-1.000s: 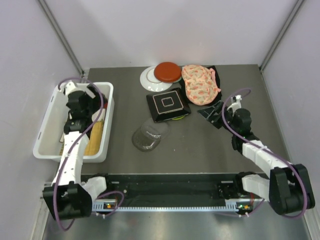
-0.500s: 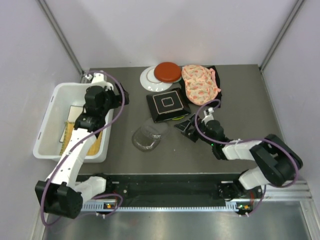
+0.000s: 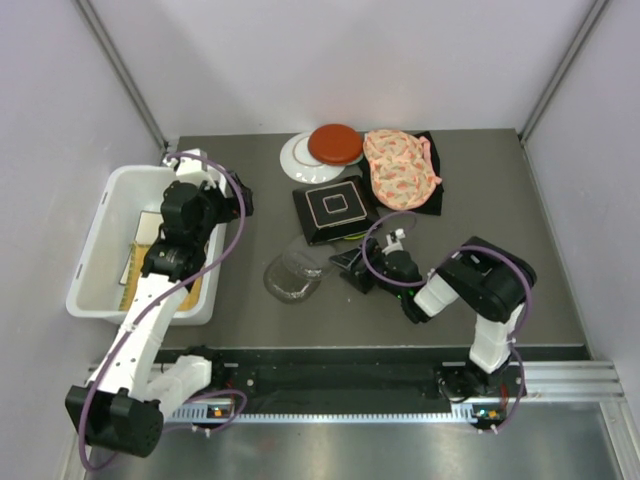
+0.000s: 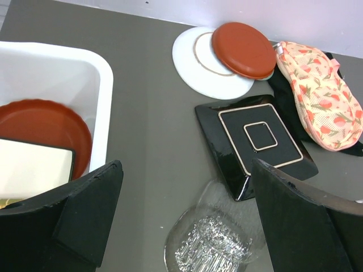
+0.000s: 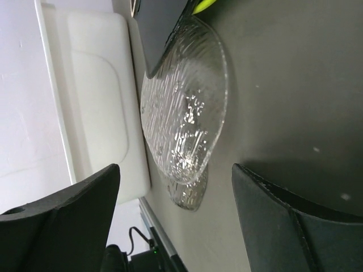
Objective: Place the plates into the plastic bin on the countertop
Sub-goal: Pick up the plate at the center of the board.
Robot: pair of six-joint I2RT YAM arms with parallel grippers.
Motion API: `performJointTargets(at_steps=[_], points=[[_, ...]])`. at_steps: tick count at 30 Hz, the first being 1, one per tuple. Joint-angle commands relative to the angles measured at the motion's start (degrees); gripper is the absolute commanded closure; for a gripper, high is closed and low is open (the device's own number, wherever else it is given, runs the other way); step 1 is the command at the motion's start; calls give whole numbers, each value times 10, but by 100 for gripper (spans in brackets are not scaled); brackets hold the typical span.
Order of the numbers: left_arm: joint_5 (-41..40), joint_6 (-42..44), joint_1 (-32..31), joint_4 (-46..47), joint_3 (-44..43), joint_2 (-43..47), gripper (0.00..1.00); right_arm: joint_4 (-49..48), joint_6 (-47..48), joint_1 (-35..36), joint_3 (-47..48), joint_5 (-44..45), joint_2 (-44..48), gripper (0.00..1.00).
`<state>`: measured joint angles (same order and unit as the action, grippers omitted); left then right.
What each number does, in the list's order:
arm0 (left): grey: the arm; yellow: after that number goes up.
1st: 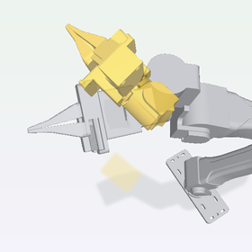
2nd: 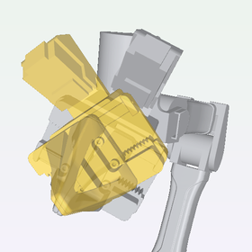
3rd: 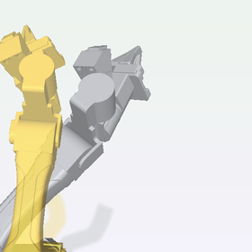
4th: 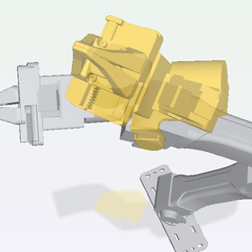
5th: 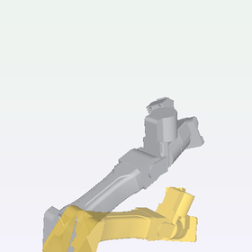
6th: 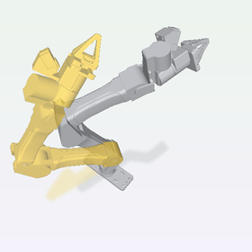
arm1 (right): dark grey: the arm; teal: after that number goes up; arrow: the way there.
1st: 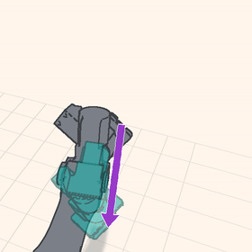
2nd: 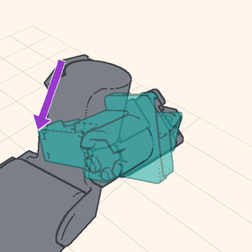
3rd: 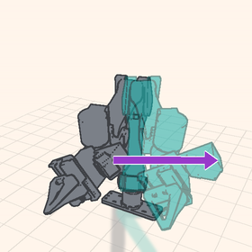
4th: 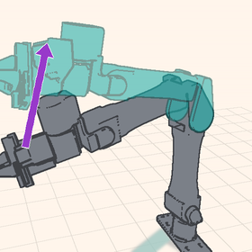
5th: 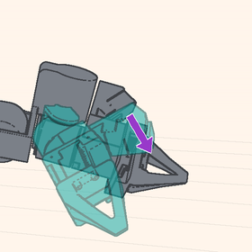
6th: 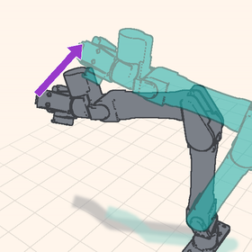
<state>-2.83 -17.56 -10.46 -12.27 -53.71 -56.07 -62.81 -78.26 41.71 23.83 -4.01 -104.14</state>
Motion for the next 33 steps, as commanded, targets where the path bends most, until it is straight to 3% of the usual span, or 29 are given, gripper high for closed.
performJointTargets(at_steps=[1, 13, 20, 25, 33], points=[[0, 10, -1, 33, -2, 14, 1, -58, -29, 23, 42, 23, -42, 21], [2, 10, -1, 33, -3, 22, 1, -106, -73, 58, 71, 73, -107, 24], [3, 10, -1, 34, -1, 20, 1, -130, -62, 64, 87, 103, -134, 32], [5, 8, -1, 35, 0, 19, 1, -136, -57, 65, 90, 102, -135, 59], [10, 3, -1, 37, 2, 18, 1, -205, -61, 65, 53, 112, -117, 78]])
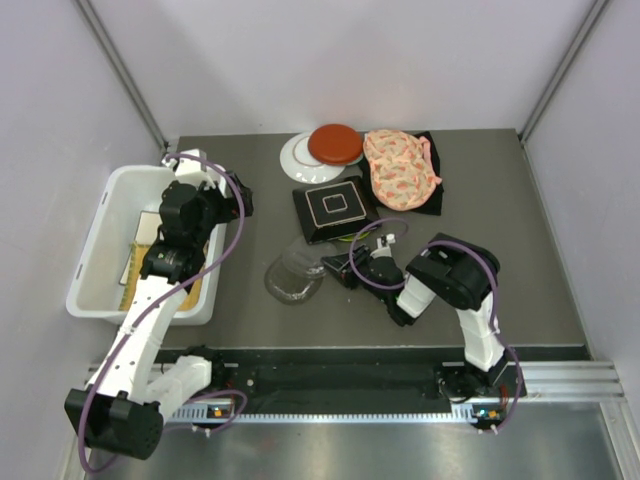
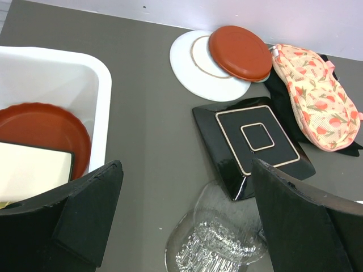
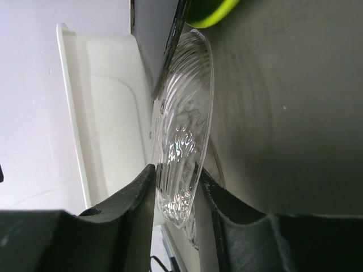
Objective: Place the plates into the plastic bin on the countertop
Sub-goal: Pick up the plate at the center of the board.
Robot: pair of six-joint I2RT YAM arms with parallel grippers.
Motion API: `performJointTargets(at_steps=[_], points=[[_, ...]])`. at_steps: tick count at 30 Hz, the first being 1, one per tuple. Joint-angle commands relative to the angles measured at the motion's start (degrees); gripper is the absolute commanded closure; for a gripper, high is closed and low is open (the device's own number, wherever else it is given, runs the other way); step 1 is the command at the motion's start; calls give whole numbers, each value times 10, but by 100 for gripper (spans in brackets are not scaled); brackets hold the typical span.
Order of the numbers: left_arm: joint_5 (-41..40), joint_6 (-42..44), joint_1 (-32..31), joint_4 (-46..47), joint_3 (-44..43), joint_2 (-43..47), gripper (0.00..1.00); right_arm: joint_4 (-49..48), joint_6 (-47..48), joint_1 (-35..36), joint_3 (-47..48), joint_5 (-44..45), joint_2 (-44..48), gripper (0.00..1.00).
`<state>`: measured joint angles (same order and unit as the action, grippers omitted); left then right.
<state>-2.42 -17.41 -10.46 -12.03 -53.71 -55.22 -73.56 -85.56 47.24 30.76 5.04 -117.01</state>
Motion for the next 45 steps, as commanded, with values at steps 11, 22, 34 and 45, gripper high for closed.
performJointTargets(at_steps=[11, 22, 34, 45], points=[[6, 1, -1, 37, 4, 5, 1, -186, 1, 23, -40, 14, 49, 91], [11, -3, -1, 38, 5, 0, 1, -176, 54, 34, -62, 25, 134, 95], [69, -5, -1, 61, 12, -1, 1, -46, 170, 34, -32, 4, 245, 100], [187, -13, -1, 104, 13, 2, 1, 369, 491, 13, 149, -146, 375, 100]])
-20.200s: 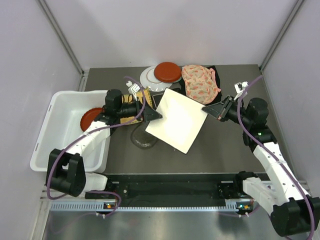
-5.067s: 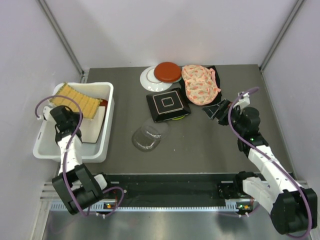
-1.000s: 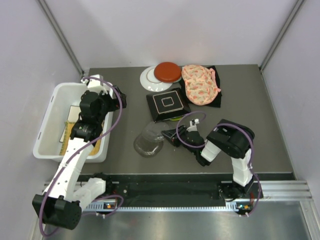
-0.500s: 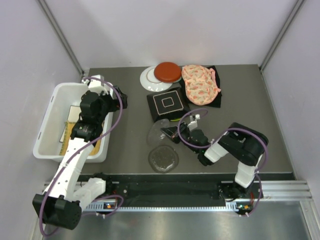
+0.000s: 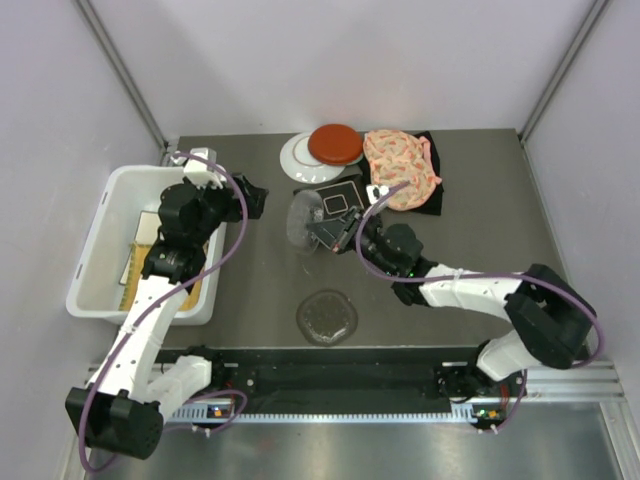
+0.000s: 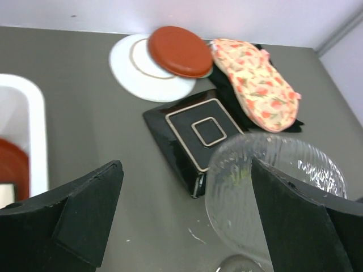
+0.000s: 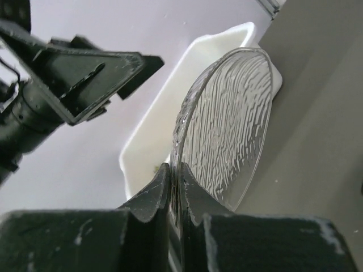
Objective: Place the plates into the plastic bin on the countertop
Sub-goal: Pick up the plate at the center of the board, then place the plate in the plastic bin.
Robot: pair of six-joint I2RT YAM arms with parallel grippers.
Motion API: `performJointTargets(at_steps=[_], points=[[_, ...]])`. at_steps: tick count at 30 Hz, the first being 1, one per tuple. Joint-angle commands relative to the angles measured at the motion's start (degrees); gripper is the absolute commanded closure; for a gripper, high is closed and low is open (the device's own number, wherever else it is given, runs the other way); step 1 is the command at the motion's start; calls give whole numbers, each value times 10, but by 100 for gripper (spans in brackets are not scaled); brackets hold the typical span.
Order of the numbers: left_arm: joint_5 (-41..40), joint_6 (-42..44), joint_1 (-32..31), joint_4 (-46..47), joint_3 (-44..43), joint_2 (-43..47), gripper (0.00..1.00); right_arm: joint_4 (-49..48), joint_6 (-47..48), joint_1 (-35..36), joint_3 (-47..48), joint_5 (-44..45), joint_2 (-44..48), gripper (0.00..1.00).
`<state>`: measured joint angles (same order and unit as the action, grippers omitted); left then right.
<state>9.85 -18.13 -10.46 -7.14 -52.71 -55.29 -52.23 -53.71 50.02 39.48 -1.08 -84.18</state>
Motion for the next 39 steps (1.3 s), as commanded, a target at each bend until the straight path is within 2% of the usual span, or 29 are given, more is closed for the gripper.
performJointTargets(at_steps=[1, 6, 7, 9, 10, 14, 17, 21, 27, 28, 30, 31, 32, 33, 34, 39], points=[[68, -9, -1, 56, 3, 11, 1, 170, 186, -23, 66, -104, 55, 100], [147, -16, -1, 105, 9, 25, 1, 264, 280, -73, 89, -262, 117, 100], [196, -32, -1, 117, 12, 20, 1, 312, 299, -79, 97, -281, 138, 100], [256, -54, -1, 162, 16, 12, 1, 352, 334, -82, 116, -325, 161, 100], [312, -75, -1, 181, 16, 5, 1, 364, 342, -84, 122, -342, 180, 100], [428, -124, -1, 272, 30, -3, 1, 501, 395, -88, 183, -428, 201, 100], [502, -166, -2, 347, 38, -15, 1, 552, 423, -89, 208, -465, 205, 100], [514, -192, -12, 357, 29, -34, 1, 644, 475, -89, 230, -470, 212, 100], [580, -310, -42, 519, 47, -70, 1, 671, 488, -90, 232, -513, 196, 100], [590, -312, -47, 519, 42, -72, 1, 670, 488, -90, 232, -520, 194, 100], [615, -286, -68, 463, 34, -71, 1, 664, 483, -90, 229, -533, 195, 100], [620, -227, -75, 417, 19, -69, 1, 664, 481, -90, 229, -537, 198, 100], [623, -190, -90, 328, 10, -64, 1, 665, 480, -90, 231, -542, 198, 100], [627, -123, -97, 280, 2, -59, 1, 666, 480, -90, 233, -545, 198, 100], [633, -99, -105, 248, -12, -58, 1, 666, 480, -91, 234, -548, 199, 100], [649, -47, -132, 174, -27, -68, 1, 643, 460, -97, 230, -581, 200, 100]])
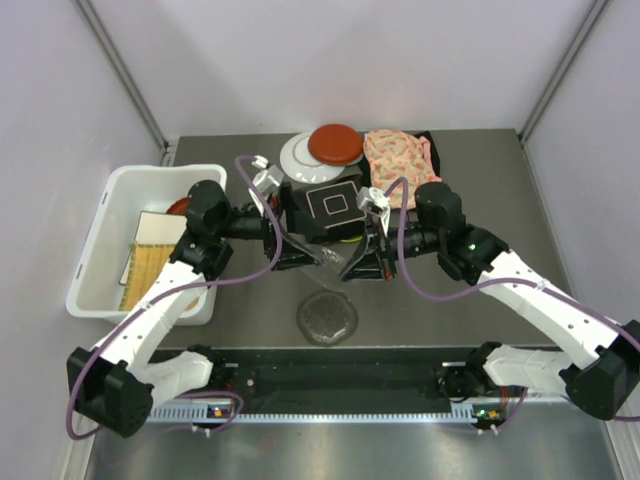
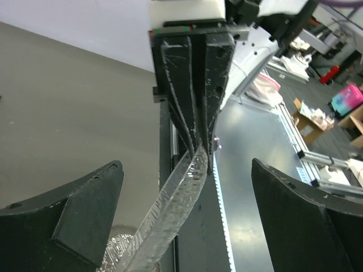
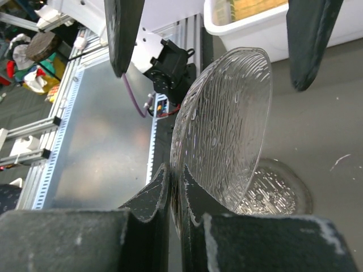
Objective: Place the plates into the plastic bin on the countertop
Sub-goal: Place the plate in the plastic bin.
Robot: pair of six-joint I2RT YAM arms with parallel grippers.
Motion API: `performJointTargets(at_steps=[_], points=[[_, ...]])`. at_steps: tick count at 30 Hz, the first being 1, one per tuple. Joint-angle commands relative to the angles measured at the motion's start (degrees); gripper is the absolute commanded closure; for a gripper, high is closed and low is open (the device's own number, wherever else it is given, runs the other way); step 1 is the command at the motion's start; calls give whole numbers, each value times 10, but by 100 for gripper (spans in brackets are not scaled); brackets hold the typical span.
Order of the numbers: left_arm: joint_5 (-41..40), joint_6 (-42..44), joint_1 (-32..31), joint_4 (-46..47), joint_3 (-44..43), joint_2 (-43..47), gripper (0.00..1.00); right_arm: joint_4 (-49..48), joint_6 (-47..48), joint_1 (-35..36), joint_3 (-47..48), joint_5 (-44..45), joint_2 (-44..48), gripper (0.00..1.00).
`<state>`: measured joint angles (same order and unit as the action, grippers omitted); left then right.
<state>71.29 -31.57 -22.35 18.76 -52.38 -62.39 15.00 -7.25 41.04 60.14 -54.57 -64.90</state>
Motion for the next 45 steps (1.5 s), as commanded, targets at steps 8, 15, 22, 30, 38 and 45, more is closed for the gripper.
performJointTargets(at_steps=[8, 15, 22, 30, 38, 45], points=[[63, 114, -34, -125, -35, 0, 7, -31, -11, -16, 22, -51, 7, 100], [68, 115, -48, -128, -34, -11, 48, -31, -12, -16, 22, -63, -6, 100], [75, 121, -55, -133, -33, -10, 98, -23, -3, -17, 24, -50, -14, 100], [80, 124, -62, -128, -29, -10, 100, -28, 6, -24, 14, -21, -15, 48], [-1, 227, -61, -258, -61, -18, 100, 8, 30, -53, 9, 60, 13, 8], [-266, 311, -54, -379, -117, -49, 100, -36, -30, -171, -61, 181, 92, 6]])
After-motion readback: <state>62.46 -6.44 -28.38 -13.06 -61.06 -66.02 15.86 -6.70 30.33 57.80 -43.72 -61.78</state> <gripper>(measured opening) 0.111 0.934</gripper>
